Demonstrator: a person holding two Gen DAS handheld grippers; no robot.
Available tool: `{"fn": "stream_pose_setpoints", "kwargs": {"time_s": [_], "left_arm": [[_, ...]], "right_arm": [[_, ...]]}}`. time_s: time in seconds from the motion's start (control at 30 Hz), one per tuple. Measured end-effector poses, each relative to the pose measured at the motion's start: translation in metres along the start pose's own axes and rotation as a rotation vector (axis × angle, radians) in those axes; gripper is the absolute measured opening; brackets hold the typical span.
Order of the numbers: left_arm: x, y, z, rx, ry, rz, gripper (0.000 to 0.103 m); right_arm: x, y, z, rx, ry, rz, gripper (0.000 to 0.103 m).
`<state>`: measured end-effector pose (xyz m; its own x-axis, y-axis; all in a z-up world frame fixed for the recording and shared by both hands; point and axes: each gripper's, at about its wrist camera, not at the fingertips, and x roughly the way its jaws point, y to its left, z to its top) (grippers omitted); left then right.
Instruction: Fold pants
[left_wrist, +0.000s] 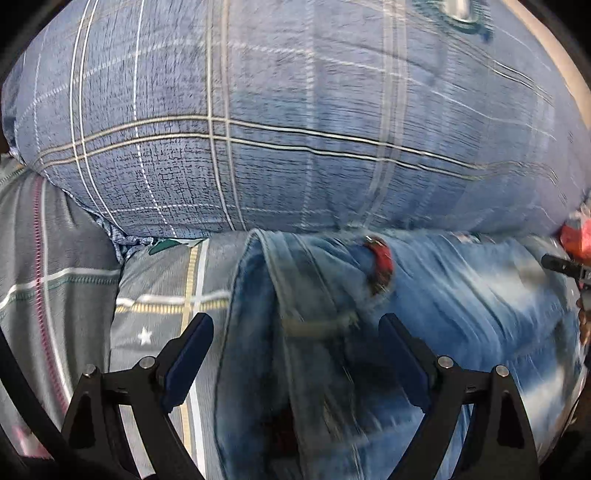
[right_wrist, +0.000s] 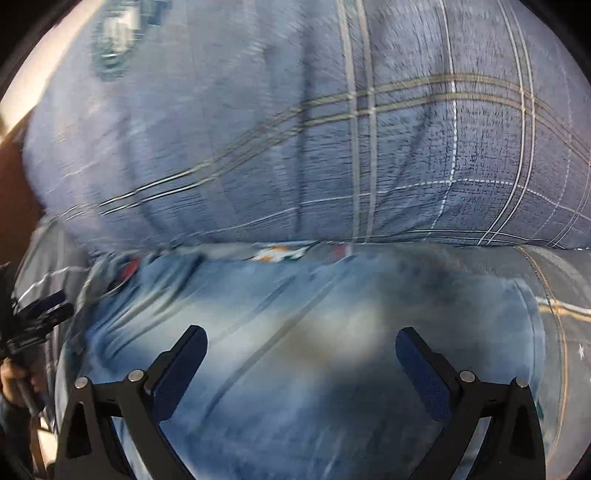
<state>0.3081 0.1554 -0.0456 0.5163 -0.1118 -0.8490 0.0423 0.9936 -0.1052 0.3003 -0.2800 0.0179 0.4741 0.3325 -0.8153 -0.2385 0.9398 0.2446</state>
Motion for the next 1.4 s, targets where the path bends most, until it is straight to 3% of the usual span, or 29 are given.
{"fn": "stream_pose_setpoints", "kwargs": {"time_s": [0.2,0.43,0.6,0.73,0.8,0.9,0.93,1.0,1.03,1.07,1.1,1.4], "left_arm": [[0.035,0.025,0.024,-0.078,0.028,0.045,0.091],[0.062,0.032,0.041,-0.103,0.059,0.04,0.091],[0.083,0.033,0.041,-0.121,0.104,0.018,0.09],[0.091,0.018,0.043,-0.057,0.123,0.025,0.066],[0.091,0.013,0.043,-0.029,0.12,0.042,0.058],[0.082,0.007,0.042,-0.003,0.098,0.057,0.042],[0.077,0.006,0.041,0.001,0.089,0.055,0.036],[0.066,0.006,0.042,-0.008,0.084,0.058,0.028],[0.061,0.007,0.042,-0.02,0.08,0.058,0.025],[0.053,0.01,0.042,-0.031,0.073,0.053,0.023],[0.047,0.01,0.042,-0.045,0.063,0.033,0.015],[-0.029,0.018,0.048,-0.096,-0.042,-0.068,0.013]], "right_arm": [[0.036,-0.016,0.019,0.016,0.033,-0.078,0.103],[0.045,-0.035,0.032,0.06,0.037,-0.059,0.103],[0.06,-0.039,0.038,0.063,0.076,-0.092,0.103],[0.078,-0.044,0.037,0.08,0.108,-0.108,0.099],[0.082,-0.04,0.038,0.046,0.087,-0.137,0.091],[0.086,-0.032,0.041,-0.001,0.071,-0.202,0.057],[0.086,-0.03,0.041,-0.018,0.067,-0.225,0.041],[0.085,-0.025,0.041,-0.037,0.071,-0.222,0.032],[0.084,-0.021,0.041,-0.056,0.072,-0.211,0.018],[0.082,-0.018,0.04,-0.071,0.072,-0.189,0.014],[0.079,-0.014,0.039,-0.087,0.065,-0.186,0.013],[0.023,0.018,0.06,-0.117,-0.12,-0.139,0.01]]}}
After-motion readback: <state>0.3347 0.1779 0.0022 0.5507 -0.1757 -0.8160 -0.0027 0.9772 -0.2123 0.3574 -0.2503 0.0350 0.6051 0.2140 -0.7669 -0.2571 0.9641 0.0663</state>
